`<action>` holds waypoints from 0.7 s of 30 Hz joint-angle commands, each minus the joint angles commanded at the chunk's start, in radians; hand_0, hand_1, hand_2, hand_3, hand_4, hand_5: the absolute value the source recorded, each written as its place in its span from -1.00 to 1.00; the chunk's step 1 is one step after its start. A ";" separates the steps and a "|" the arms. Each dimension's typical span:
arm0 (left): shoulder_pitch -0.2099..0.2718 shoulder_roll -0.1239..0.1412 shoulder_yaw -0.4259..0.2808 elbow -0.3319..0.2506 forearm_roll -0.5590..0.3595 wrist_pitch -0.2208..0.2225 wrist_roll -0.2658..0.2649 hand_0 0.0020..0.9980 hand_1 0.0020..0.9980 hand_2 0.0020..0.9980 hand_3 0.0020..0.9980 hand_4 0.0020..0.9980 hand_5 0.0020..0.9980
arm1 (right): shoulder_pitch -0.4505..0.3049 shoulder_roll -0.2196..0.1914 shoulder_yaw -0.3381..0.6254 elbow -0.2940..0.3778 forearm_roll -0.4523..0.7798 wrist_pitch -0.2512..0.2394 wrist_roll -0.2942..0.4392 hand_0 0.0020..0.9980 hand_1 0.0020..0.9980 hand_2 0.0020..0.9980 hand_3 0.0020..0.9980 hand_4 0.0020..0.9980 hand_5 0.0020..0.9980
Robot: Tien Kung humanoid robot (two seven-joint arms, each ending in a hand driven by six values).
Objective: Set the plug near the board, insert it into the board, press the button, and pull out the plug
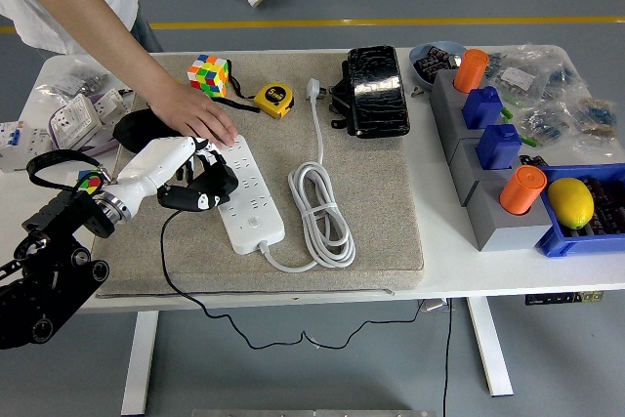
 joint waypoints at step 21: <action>-0.016 0.011 0.011 0.039 0.022 -0.009 -0.016 -0.49 -0.42 -0.25 0.06 0.36 -0.89 | -0.003 -0.005 -0.002 0.002 -0.003 0.000 -0.001 0.12 0.30 0.27 0.07 0.82 -0.08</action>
